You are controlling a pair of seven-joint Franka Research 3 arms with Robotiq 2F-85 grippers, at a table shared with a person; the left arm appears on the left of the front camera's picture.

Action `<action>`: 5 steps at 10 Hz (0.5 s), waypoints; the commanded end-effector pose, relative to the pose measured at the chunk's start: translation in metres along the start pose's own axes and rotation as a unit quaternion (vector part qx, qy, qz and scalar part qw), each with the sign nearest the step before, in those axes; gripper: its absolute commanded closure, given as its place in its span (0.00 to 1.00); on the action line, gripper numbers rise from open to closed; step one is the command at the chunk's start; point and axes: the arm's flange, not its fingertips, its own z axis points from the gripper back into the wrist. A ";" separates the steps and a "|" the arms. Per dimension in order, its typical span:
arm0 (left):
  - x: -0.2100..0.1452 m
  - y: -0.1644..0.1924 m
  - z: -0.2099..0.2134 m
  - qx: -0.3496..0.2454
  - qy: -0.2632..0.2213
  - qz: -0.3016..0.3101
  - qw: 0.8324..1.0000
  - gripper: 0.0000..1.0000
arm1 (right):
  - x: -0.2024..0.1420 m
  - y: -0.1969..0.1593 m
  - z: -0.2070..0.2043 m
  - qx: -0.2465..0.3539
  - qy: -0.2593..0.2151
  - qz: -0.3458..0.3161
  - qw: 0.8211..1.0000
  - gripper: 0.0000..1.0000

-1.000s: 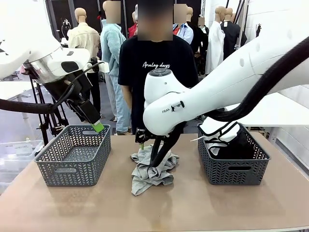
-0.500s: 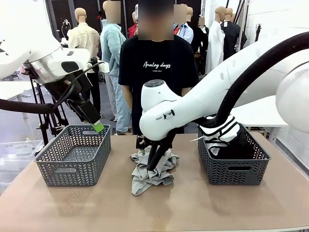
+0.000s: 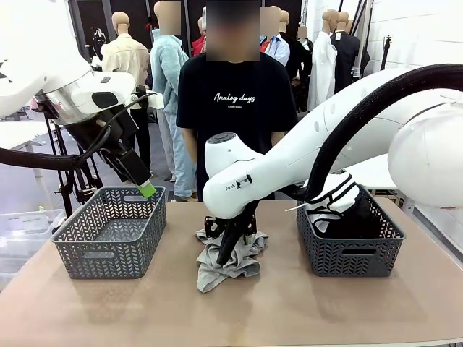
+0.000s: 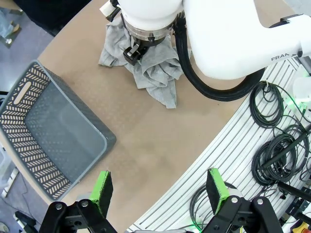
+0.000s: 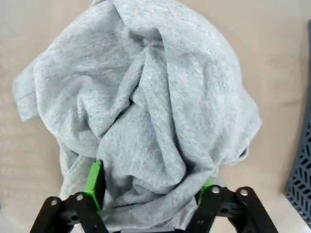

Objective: Sort the tops and bottoms.
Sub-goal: Lift clothes from the center of the table with your right hand.

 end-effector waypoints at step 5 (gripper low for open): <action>0.000 0.001 0.000 0.001 -0.002 0.000 1.000 0.00 | 0.004 -0.003 0.006 -0.004 0.008 0.001 1.000 1.00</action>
